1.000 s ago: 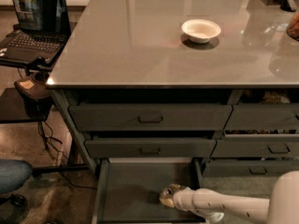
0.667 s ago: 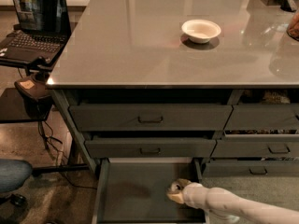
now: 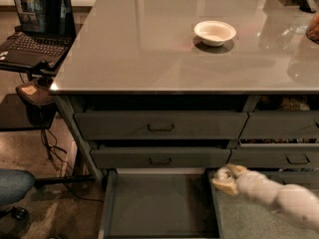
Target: Pick 7up can from bottom drawer and place on counter
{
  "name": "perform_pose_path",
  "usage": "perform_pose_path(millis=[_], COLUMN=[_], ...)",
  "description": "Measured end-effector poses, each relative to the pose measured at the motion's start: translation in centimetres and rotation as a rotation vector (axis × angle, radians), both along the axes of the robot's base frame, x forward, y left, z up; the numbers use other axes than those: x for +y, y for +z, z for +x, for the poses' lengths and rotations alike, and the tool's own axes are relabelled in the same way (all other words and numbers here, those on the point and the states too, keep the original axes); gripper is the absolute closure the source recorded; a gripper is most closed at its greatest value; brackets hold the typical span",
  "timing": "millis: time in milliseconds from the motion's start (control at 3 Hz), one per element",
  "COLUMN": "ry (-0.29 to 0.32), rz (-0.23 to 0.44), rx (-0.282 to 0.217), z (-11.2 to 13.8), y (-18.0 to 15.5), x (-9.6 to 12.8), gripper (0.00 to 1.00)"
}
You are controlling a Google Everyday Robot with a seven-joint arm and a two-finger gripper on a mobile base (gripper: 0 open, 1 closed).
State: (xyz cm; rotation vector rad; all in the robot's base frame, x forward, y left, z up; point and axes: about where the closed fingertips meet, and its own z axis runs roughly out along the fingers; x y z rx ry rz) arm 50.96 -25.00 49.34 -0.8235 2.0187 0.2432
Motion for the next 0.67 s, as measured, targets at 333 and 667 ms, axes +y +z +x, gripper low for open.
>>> perform_pose_path(millis=[333,667], ry=[-0.045,-0.105], rz=[0.001,-0.002], rx=[-0.058,-0.096], z=[0.4,-0.4], y=[11.8,23.6], x=[-4.6,-7.3], gripper=[1.00,1.00])
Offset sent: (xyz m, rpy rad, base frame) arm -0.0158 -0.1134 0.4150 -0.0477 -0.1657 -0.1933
